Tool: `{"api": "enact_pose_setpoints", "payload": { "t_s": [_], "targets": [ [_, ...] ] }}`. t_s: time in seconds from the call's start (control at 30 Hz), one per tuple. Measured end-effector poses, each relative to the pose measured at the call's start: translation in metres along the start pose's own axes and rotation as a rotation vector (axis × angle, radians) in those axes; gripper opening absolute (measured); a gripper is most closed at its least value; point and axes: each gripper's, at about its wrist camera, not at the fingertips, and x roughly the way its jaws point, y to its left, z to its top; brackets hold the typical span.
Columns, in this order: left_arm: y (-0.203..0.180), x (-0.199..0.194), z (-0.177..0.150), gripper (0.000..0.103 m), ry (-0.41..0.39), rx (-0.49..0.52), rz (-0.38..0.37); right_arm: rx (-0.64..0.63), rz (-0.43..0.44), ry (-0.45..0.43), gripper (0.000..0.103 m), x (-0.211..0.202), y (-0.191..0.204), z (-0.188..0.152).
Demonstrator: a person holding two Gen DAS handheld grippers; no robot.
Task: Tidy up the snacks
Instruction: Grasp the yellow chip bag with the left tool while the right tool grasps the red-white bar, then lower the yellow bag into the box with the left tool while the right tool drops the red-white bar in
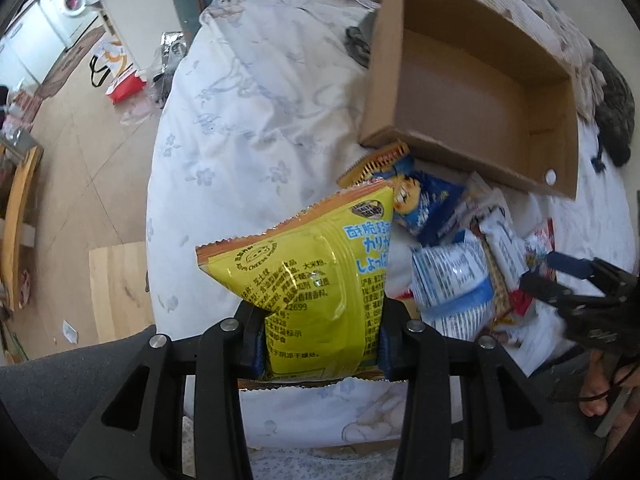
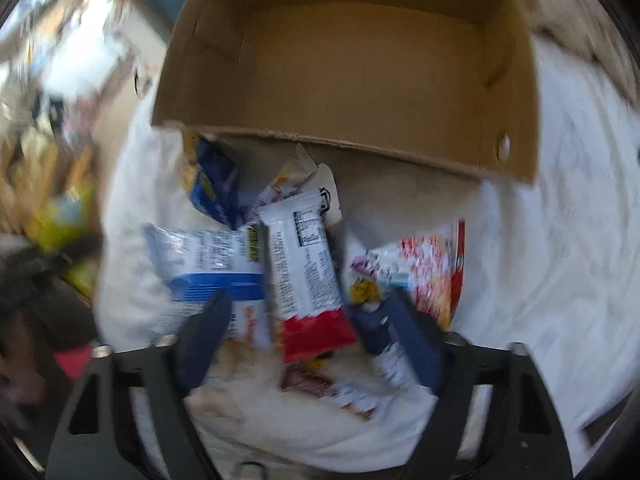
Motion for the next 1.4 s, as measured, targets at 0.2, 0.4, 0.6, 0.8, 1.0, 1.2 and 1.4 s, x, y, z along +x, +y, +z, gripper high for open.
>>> {"api": "enact_pose_setpoints", "payload": {
  "t_s": [0.2,0.4,0.6,0.8,1.0,1.2,1.4],
  "targets": [
    [0.005,0.007,0.0,0.036,0.019,-0.026,-0.012,-0.06,0.004,0.047,0.059,0.021,0.01,0.012],
    [0.005,0.006,0.002,0.037,0.008,-0.031,-0.008,-0.056,0.058,0.002,0.033,0.002,0.005,0.01],
    [-0.004,-0.004,0.005,0.036,-0.017,-0.025,-0.02,0.007,0.178,-0.121,0.033,-0.044,-0.005,-0.007],
    [-0.038,-0.032,0.03,0.036,-0.104,0.064,-0.029,0.056,0.193,-0.291,0.033,-0.09,-0.006,0.0],
    [-0.069,-0.047,0.066,0.036,-0.163,0.134,-0.021,0.15,0.162,-0.426,0.033,-0.111,-0.016,0.009],
    [-0.097,-0.039,0.1,0.036,-0.195,0.186,0.001,0.247,0.131,-0.438,0.033,-0.105,-0.048,0.036],
    [-0.117,-0.013,0.119,0.037,-0.206,0.217,-0.007,0.296,0.084,-0.413,0.033,-0.083,-0.067,0.06]
  ]
}}
